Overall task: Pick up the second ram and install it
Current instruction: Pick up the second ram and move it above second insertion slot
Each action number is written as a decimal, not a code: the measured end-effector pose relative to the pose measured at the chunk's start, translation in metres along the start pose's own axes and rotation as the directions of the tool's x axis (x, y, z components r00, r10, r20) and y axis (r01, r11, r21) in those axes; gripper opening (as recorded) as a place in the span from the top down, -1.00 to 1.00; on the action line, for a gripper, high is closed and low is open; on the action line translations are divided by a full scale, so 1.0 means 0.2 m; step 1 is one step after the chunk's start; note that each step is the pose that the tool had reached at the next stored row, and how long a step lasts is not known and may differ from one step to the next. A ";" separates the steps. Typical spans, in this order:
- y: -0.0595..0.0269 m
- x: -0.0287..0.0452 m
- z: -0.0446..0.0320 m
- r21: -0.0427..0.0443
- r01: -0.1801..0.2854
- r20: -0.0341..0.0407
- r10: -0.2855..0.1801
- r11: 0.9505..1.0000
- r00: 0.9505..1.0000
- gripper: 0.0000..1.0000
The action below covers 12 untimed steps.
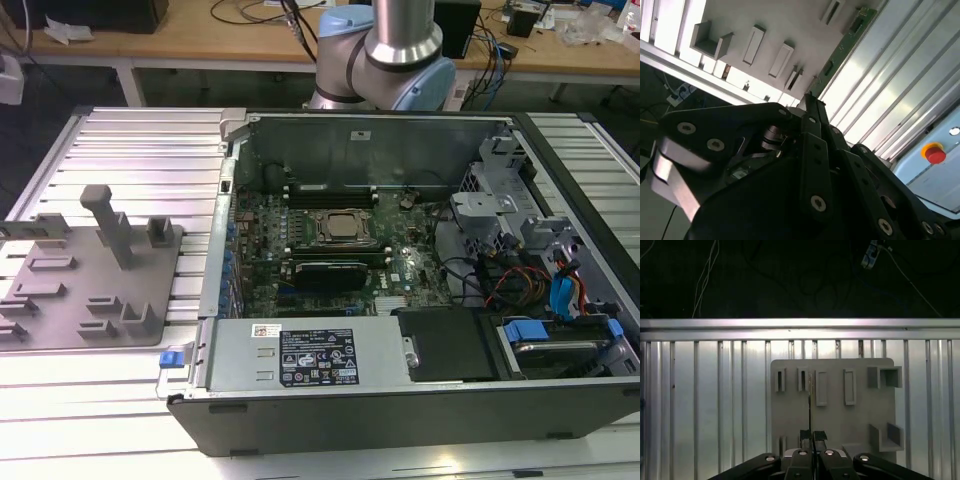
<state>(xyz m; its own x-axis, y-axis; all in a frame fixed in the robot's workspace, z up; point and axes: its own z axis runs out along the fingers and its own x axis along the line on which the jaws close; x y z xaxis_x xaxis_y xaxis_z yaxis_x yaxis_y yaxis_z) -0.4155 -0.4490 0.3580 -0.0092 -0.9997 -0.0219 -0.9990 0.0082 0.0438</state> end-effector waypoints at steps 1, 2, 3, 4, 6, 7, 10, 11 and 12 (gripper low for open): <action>0.001 0.000 -0.017 0.000 0.000 0.000 0.000 1.000 1.000 0.81; 0.002 -0.001 -0.033 0.000 0.000 0.000 0.000 1.000 1.000 0.81; 0.003 -0.002 -0.067 0.000 0.000 0.000 0.000 1.000 1.000 0.81; 0.004 -0.002 -0.091 0.000 0.000 0.000 0.000 1.000 1.000 0.81; 0.005 -0.003 -0.123 0.000 0.000 0.000 0.000 1.000 1.000 0.81; 0.006 -0.003 -0.148 0.000 0.000 0.000 0.000 1.000 1.000 0.81; 0.009 -0.005 -0.206 0.000 0.000 0.000 0.000 1.000 1.000 0.81; 0.011 -0.005 -0.238 0.000 0.000 0.000 0.000 1.000 1.000 0.81; 0.012 -0.006 -0.271 0.000 0.000 0.000 0.000 1.000 1.000 0.81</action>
<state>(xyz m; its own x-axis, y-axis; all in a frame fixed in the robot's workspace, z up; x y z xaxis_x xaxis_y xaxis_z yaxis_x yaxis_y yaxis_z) -0.4155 -0.4490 0.4123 -0.0094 -0.9997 -0.0219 -0.9990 0.0084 0.0439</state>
